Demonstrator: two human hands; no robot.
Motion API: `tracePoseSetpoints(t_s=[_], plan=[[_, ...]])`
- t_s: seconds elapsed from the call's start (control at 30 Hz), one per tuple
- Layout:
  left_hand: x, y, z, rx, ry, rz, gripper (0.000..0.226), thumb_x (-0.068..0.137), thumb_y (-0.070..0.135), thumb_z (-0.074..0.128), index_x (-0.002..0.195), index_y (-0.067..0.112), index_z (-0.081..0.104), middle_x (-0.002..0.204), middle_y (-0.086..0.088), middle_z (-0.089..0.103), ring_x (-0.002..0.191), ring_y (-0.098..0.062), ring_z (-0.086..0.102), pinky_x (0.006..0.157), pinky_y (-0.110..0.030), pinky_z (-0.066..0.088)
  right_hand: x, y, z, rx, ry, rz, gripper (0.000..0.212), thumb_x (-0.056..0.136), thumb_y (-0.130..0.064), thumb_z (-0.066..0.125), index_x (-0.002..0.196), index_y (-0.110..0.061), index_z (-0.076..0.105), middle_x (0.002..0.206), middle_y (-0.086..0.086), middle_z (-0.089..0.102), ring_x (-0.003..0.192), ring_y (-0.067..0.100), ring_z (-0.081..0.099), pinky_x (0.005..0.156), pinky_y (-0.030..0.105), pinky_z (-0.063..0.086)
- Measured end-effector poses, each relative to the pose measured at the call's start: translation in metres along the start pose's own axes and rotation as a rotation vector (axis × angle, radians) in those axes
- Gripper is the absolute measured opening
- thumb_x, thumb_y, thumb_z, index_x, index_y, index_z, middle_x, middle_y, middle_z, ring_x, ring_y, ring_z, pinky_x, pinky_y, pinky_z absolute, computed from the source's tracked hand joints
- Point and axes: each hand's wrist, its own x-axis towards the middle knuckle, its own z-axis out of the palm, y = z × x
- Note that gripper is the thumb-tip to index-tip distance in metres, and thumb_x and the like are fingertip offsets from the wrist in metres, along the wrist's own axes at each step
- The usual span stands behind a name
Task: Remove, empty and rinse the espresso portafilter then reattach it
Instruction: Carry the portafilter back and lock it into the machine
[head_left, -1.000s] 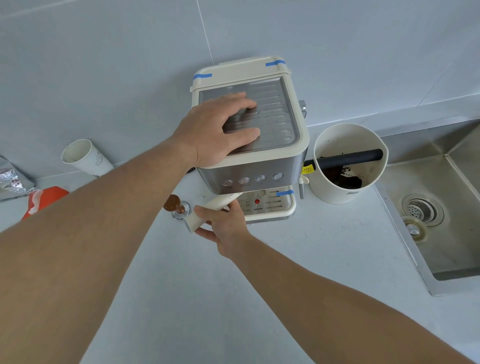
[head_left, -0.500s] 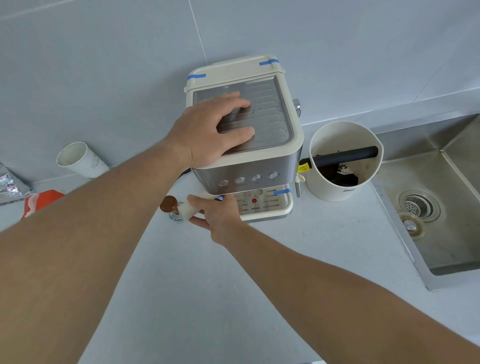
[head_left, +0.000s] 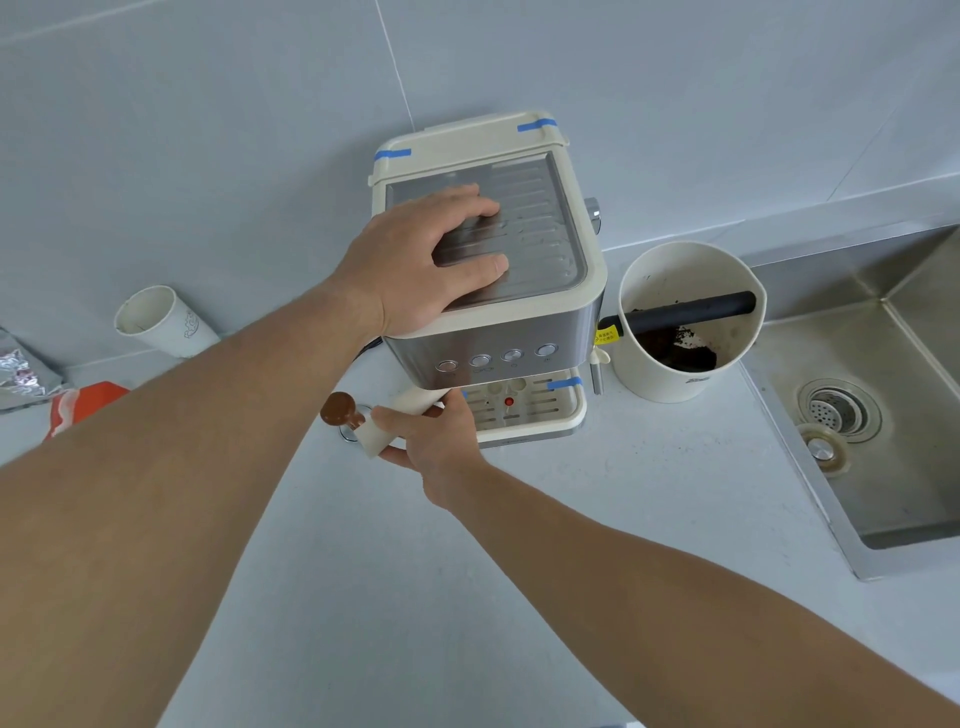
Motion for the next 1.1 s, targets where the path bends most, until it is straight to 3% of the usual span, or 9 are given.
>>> tracePoseSetpoints(t_s=[0.2, 0.33, 0.4, 0.47, 0.63, 0.77, 0.9, 1.1], plan=[[0.000, 0.000, 0.000, -0.014, 0.003, -0.006, 0.058, 0.079, 0.063, 0.055, 0.134, 0.045, 0.049, 0.153, 0.023, 0.036, 0.139, -0.004, 0.036, 0.115, -0.037, 0.027, -0.004, -0.006, -0.008, -0.027, -0.036, -0.001, 0.047, 0.073, 0.005, 0.080, 0.106, -0.016, 0.054, 0.112, 0.008, 0.063, 0.110, 0.031, 0.064, 0.070, 0.043, 0.063], [0.000, -0.001, 0.000, -0.019, 0.010, -0.007, 0.057, 0.080, 0.061, 0.057, 0.134, 0.045, 0.049, 0.152, 0.023, 0.037, 0.138, -0.004, 0.036, 0.115, -0.035, 0.026, -0.016, -0.005, -0.027, -0.095, -0.068, -0.013, 0.045, 0.073, 0.009, 0.073, 0.105, -0.018, 0.057, 0.094, 0.002, 0.063, 0.087, 0.024, 0.065, 0.073, 0.046, 0.061], [0.000, -0.001, 0.001, -0.012, 0.007, -0.007, 0.057, 0.081, 0.061, 0.057, 0.134, 0.044, 0.049, 0.153, 0.022, 0.037, 0.138, -0.005, 0.037, 0.114, -0.034, 0.027, -0.023, -0.007, -0.042, -0.129, -0.080, -0.006, 0.044, 0.073, 0.011, 0.068, 0.101, -0.020, 0.055, 0.090, 0.005, 0.057, 0.079, 0.028, 0.063, 0.077, 0.053, 0.060], [0.000, 0.000, 0.001, -0.006, 0.004, -0.007, 0.057, 0.081, 0.062, 0.056, 0.135, 0.044, 0.049, 0.153, 0.021, 0.037, 0.138, -0.006, 0.037, 0.113, -0.034, 0.028, -0.030, -0.013, -0.055, -0.147, -0.124, 0.022, 0.047, 0.077, 0.014, 0.062, 0.110, -0.017, 0.050, 0.090, 0.009, 0.051, 0.074, 0.031, 0.061, 0.080, 0.057, 0.058], [-0.001, 0.000, 0.000, -0.013, 0.005, -0.010, 0.062, 0.077, 0.066, 0.053, 0.136, 0.046, 0.048, 0.154, 0.020, 0.037, 0.140, -0.007, 0.036, 0.115, -0.039, 0.027, -0.033, -0.015, -0.060, -0.193, -0.149, 0.012, 0.052, 0.082, 0.011, 0.056, 0.123, -0.019, 0.044, 0.090, 0.014, 0.050, 0.070, 0.029, 0.056, 0.078, 0.053, 0.057], [-0.001, -0.002, -0.001, 0.004, -0.022, -0.001, 0.065, 0.076, 0.068, 0.049, 0.138, 0.047, 0.045, 0.156, 0.018, 0.034, 0.143, -0.009, 0.030, 0.118, -0.045, 0.023, -0.033, -0.009, -0.062, -0.201, -0.130, -0.038, 0.048, 0.084, 0.008, 0.055, 0.122, -0.019, 0.045, 0.083, 0.014, 0.050, 0.061, 0.025, 0.055, 0.062, 0.041, 0.056], [-0.002, -0.002, -0.002, 0.032, -0.030, 0.020, 0.064, 0.081, 0.063, 0.051, 0.141, 0.043, 0.044, 0.157, 0.015, 0.032, 0.145, -0.010, 0.026, 0.120, -0.043, 0.018, -0.034, -0.020, -0.074, -0.306, -0.161, -0.006, 0.045, 0.084, 0.008, 0.056, 0.119, -0.018, 0.045, 0.084, 0.014, 0.049, 0.060, 0.026, 0.056, 0.058, 0.040, 0.055], [-0.002, -0.001, -0.001, 0.033, -0.046, 0.028, 0.070, 0.078, 0.067, 0.048, 0.142, 0.040, 0.044, 0.158, 0.012, 0.032, 0.146, -0.008, 0.024, 0.120, -0.043, 0.017, -0.034, -0.038, -0.090, -0.398, -0.301, 0.088, 0.048, 0.085, 0.010, 0.057, 0.118, -0.021, 0.042, 0.091, 0.018, 0.050, 0.068, 0.031, 0.057, 0.065, 0.044, 0.056]])
